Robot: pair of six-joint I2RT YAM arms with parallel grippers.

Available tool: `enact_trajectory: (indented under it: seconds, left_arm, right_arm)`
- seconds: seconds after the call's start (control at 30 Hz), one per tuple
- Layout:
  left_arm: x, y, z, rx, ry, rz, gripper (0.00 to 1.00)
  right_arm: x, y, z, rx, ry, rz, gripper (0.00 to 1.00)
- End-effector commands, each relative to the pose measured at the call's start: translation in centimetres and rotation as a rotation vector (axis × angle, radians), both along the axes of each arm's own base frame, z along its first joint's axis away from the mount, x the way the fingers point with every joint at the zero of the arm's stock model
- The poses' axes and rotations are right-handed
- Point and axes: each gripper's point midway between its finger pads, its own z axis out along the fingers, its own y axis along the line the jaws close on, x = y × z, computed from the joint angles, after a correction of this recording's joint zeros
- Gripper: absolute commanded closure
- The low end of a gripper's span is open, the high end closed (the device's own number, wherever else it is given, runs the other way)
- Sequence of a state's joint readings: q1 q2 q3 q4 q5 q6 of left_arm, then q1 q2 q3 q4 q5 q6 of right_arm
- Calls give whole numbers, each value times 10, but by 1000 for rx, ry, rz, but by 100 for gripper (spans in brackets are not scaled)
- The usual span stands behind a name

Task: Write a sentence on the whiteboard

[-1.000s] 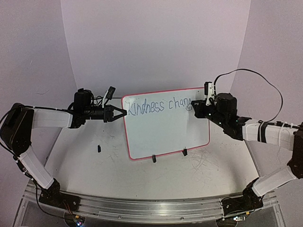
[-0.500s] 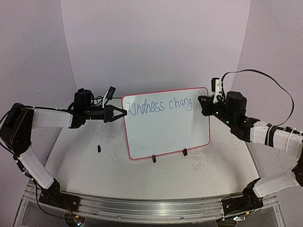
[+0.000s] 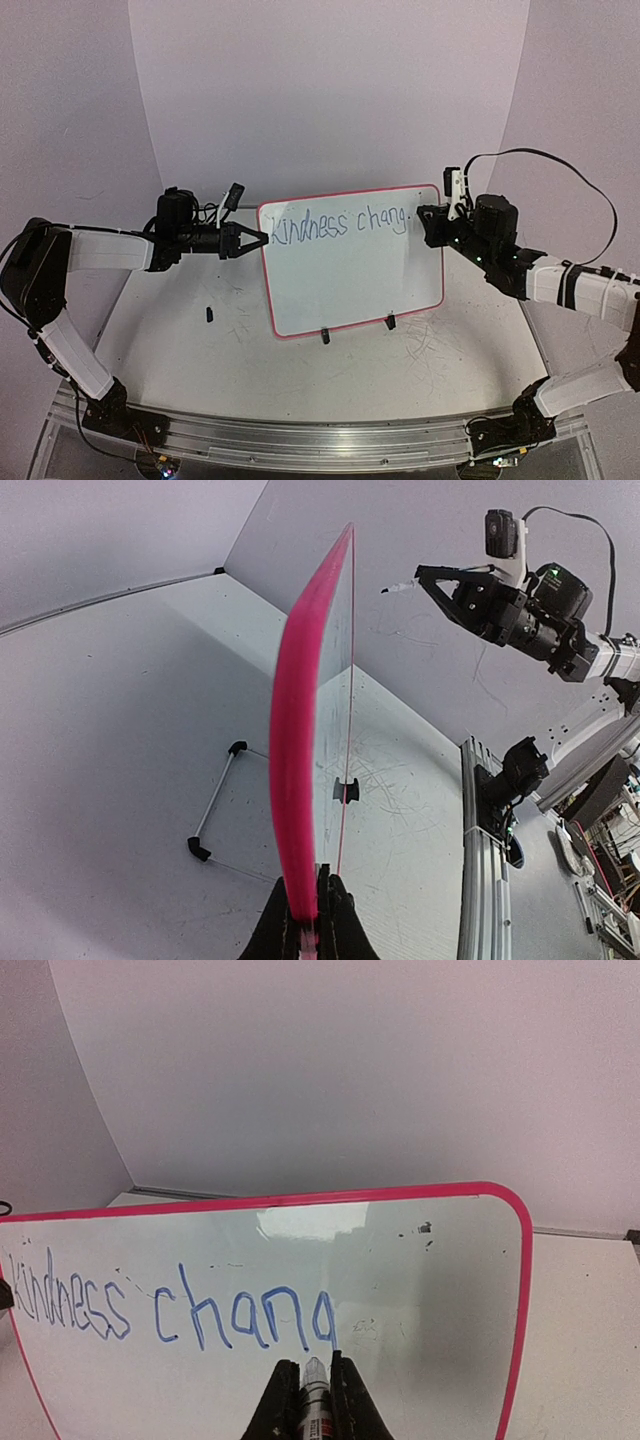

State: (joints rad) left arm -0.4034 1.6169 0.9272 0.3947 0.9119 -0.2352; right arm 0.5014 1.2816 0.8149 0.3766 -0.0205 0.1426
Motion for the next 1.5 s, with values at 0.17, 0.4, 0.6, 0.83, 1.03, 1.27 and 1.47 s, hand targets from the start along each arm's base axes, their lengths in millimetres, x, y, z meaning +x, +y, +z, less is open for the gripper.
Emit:
enact_trajectory:
  seconds: [0.17, 0.4, 0.6, 0.83, 1.03, 1.27, 1.47]
  left_arm:
    - [2, -3, 10, 15, -108, 5, 100]
    - [2, -4, 10, 15, -106, 3, 100]
    - [3, -4, 9, 15, -101, 0, 100]
    - [3, -5, 8, 16, -98, -2, 100]
    - [3, -4, 8, 15, -98, -4, 100]
    - [2, -5, 7, 16, -95, -5, 100]
    - [1, -4, 9, 14, -100, -8, 100]
  right_arm:
    - [13, -3, 18, 44, -27, -7, 100]
    - [17, -10, 24, 74, -36, -29, 100]
    - [19, -10, 23, 86, -33, -19, 100]
    - [23, -6, 22, 85, -42, -5, 100]
    - [27, -6, 26, 103, -53, -16, 100]
    - [34, 0, 26, 113, -50, -3, 100]
    - [40, -3, 20, 114, -35, -35, 100]
